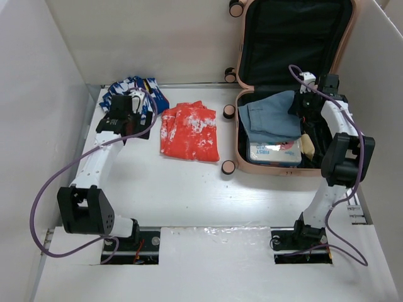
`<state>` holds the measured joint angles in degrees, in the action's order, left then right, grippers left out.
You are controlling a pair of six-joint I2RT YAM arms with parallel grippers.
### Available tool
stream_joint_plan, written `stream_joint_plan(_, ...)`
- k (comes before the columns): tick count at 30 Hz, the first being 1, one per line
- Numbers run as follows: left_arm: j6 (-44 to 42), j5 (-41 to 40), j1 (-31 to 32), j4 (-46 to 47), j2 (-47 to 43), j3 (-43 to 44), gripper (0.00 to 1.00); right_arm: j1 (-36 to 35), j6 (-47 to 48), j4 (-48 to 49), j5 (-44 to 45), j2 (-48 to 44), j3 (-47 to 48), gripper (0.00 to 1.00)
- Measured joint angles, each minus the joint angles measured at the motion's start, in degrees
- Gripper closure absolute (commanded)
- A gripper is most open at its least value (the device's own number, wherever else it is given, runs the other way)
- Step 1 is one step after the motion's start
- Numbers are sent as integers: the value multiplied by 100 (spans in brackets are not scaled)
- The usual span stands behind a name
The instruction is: Pack the luggage
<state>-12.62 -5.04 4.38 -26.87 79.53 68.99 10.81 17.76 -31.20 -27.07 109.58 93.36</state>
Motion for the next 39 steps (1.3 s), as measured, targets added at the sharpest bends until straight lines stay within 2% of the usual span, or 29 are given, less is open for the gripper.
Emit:
stream_joint_plan(5, -35, -4, 0, 4, 144, 140, 0, 7, -203, 72, 7, 365, 334, 99)
stream_joint_plan(9, -76, -11, 0, 4, 264, 326, 0, 46, -553, 284, 15, 402, 127, 96)
stream_joint_plan(13, -92, -44, 0, 7, 442, 546, 0, 127, -1016, 898, 96, 70, -715, 53)
stream_joint_plan(14, -98, -50, 0, -2, 511, 612, 0, 142, -1095, 966, 103, 26, -811, 37)
stream_joint_plan(16, -105, -57, 0, 9, 675, 743, 0, 173, -1178, 979, 116, 17, -787, 29)
stream_joint_plan(17, -105, -57, 0, 11, 769, 807, 0, 181, -1174, 929, 129, 17, -708, 4)
stream_joint_plan(18, -105, -33, 0, 15, 863, 866, 0, 184, -1180, 839, 203, 17, -605, 0)
stream_joint_plan(21, -133, 114, 7, 28, 1117, 933, 0, 125, -1067, 581, 645, -24, -107, 0)
stream_joint_plan(25, -168, 225, 42, 22, 1460, 946, 0, -151, -933, 61, 1867, -533, 358, 0)
stream_joint_plan(29, -24, 315, -4, 13, 1624, 946, 0, -1099, -822, -284, 3001, -1311, 752, 0)
stream_joint_plan(32, 173, 374, -203, 76, 1600, 946, 0, -2396, -837, -192, 3171, -1766, 874, 0)
stream_joint_plan(35, 330, 328, -369, 203, 1572, 946, 0, -3639, -999, 39, 3029, -1606, 1062, 0)
stream_joint_plan(37, 413, 293, -420, 243, 1506, 933, 0, -4098, -1196, 177, 2817, -1180, 1261, 0)
stream_joint_plan(39, 452, 258, -411, 308, 1364, 863, 0, -4262, -1427, 210, 2594, -584, 1519, 0)
